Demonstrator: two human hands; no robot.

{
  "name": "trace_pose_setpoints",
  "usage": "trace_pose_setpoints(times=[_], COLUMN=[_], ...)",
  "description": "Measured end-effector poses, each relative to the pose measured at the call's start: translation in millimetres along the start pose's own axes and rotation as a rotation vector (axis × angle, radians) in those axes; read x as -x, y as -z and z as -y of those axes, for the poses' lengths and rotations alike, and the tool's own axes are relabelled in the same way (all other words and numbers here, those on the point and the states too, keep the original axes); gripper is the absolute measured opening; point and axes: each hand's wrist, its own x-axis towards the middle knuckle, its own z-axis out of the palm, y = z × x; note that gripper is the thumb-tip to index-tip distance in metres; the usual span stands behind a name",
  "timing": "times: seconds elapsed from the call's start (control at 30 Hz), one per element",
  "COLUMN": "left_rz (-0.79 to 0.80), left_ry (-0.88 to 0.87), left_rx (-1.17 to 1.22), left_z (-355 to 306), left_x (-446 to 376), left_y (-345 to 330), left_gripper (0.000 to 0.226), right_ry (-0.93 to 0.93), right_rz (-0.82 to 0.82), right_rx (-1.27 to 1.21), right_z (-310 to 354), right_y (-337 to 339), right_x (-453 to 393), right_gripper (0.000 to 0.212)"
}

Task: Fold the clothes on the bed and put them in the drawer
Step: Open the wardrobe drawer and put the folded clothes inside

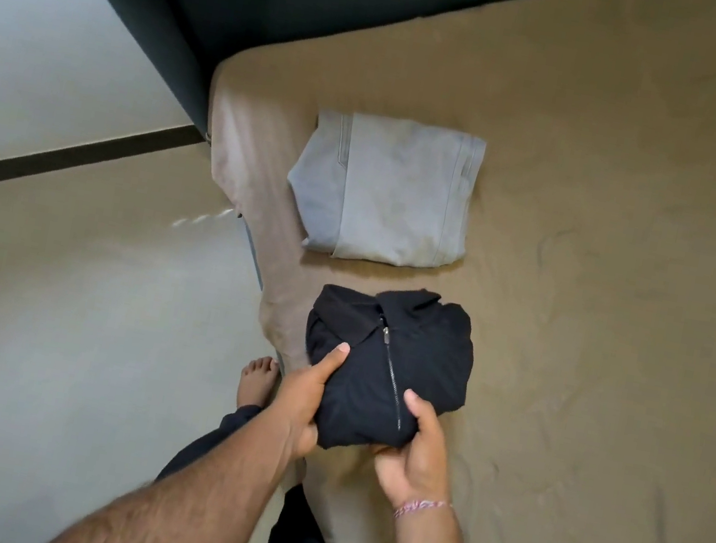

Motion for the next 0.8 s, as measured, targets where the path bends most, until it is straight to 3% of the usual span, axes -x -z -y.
trace_pose_setpoints(times=[0.1, 0.17, 0.3, 0.4, 0.5, 0.67, 0.8], left_rz=[0.124, 0.197, 0.226, 0.204, 0.186, 0.107, -0.044], left_ry=[0.089, 0.071, -0.200, -0.346, -0.426, -0.487, -0.558], left_rx=[-0.024, -0.059, -0.149, -0.196, -0.223, -0.257, -0.108], left_z=[-10.0, -17.9, -42.6, -66.8, -84.8, -82.7, -23.7], left_x=[-12.1, -19.6, -32.5, -19.2, 3.1, 53.6, 113.1], left_y=[13.7, 23.4, 57.6, 87.4, 122.0, 225.1, 330.4], left_gripper=[0.015, 0.031, 0.048, 0.067, 0.071, 0.059, 0.040], right_ry=[-0.007, 0.013, 0.083, 0.032, -0.064, -0.256, -0.160], right_rz=[0.028, 0.043, 0.106, 0.243, 0.361, 0.531, 0.659], right_rx=[0.003, 0.046, 0.154, 0.142, 0.168, 0.622, 1.267], right_z=[-7.2, -7.6, -6.0, -4.0, -4.3, -34.9, -122.2], right_y=[-14.4, -24.1, -46.3, -62.1, -78.9, -112.8, -140.1], right_x=[10.7, 12.1, 14.2, 22.0, 34.6, 63.4, 98.4], right_gripper=[0.050, 0.056, 0.090, 0.088, 0.088, 0.090, 0.044])
